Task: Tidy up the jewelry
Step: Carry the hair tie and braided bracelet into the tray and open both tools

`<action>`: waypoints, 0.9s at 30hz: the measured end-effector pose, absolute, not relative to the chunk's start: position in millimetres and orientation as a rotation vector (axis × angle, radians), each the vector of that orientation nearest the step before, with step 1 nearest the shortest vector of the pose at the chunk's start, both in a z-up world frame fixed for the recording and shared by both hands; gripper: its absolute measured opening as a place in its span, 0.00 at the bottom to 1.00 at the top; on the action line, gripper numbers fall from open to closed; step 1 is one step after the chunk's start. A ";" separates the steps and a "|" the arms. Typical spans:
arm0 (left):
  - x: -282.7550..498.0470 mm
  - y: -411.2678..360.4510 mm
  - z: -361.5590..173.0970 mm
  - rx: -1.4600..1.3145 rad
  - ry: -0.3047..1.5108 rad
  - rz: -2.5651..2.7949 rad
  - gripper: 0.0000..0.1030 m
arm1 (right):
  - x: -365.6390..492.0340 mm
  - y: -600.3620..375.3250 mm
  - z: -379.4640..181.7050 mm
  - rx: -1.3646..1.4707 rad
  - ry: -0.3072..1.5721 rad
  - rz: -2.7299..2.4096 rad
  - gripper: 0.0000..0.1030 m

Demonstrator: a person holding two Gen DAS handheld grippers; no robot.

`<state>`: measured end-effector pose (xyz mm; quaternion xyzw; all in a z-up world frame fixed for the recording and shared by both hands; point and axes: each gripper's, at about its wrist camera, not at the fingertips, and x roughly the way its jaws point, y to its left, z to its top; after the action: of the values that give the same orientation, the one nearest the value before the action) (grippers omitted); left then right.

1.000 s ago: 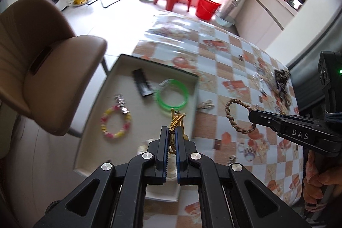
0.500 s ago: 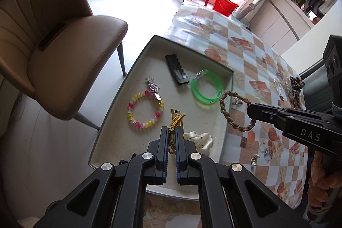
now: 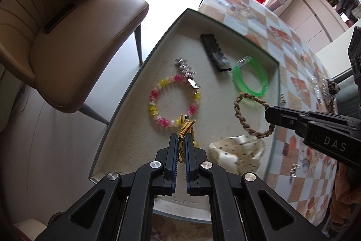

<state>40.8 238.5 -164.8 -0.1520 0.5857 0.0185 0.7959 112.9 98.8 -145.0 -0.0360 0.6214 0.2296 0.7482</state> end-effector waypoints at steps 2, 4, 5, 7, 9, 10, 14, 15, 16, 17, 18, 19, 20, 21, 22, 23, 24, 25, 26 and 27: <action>41.8 238.0 -169.6 -0.312 1.265 0.049 0.08 | 115.1 98.6 -152.4 -0.079 1.366 0.498 0.07; 42.6 236.6 -173.3 -0.293 1.268 0.055 0.08 | 117.7 97.2 -160.7 -0.077 1.375 0.492 0.07; 43.1 235.5 -175.1 -0.284 1.269 0.058 0.08 | 118.6 96.9 -163.7 -0.077 1.378 0.489 0.07; 43.3 235.4 -177.0 -0.264 1.269 0.070 0.08 | 120.7 96.0 -170.6 -0.080 1.383 0.483 0.07; 44.0 234.1 -177.5 -0.245 1.266 0.077 0.08 | 122.1 94.7 -175.7 -0.078 1.386 0.481 0.07; 44.2 233.8 -177.6 -0.236 1.268 0.082 0.08 | 122.5 94.0 -178.0 -0.081 1.386 0.479 0.07; 45.2 230.9 -179.7 -0.200 1.281 0.106 0.08 | 122.8 92.7 -184.8 -0.085 1.392 0.480 0.07; 44.9 230.5 -180.1 -0.192 1.283 0.109 0.08 | 122.3 92.7 -186.9 -0.086 1.396 0.478 0.08; 44.7 229.7 -180.8 -0.181 1.287 0.113 0.08 | 122.3 92.6 -188.4 -0.085 1.399 0.475 0.08; 44.0 229.3 -181.2 -0.171 1.290 0.116 0.08 | 122.4 92.2 -188.9 -0.084 1.401 0.472 0.08; 43.6 228.5 -182.0 -0.160 1.294 0.121 0.08 | 121.6 93.6 -190.9 -0.084 1.401 0.468 0.09; 43.3 228.0 -182.7 -0.153 1.298 0.124 0.08 | 120.8 95.0 -192.3 -0.084 1.401 0.467 0.09; 43.0 227.7 -183.2 -0.149 1.301 0.123 0.08 | 120.8 94.7 -193.1 -0.083 1.404 0.467 0.09; 43.0 227.0 -183.8 -0.146 1.303 0.122 0.08 | 121.0 95.5 -193.9 -0.082 1.407 0.466 0.09; 42.9 226.4 -184.3 -0.142 1.305 0.123 0.08 | 121.6 96.0 -194.6 -0.082 1.409 0.464 0.09; 42.7 225.8 -184.5 -0.136 1.307 0.126 0.08 | 122.1 96.3 -195.1 -0.083 1.410 0.463 0.09; 42.3 225.5 -184.5 -0.131 1.307 0.129 0.08 | 122.7 95.5 -197.2 -0.084 1.414 0.462 0.09; 42.0 225.0 -184.5 -0.128 1.306 0.130 0.08 | 124.7 94.4 -199.1 -0.084 1.418 0.460 0.10; 41.9 224.4 -184.4 -0.125 1.306 0.133 0.08 | 125.3 94.3 -200.0 -0.082 1.421 0.460 0.11; 41.9 224.0 -184.4 -0.122 1.306 0.135 0.08 | 125.9 94.4 -200.2 -0.078 1.419 0.464 0.15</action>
<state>41.9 224.0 -184.4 -0.0568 0.6069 0.0626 0.7903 125.9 94.4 -200.2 -0.0355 0.6453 0.2110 0.7333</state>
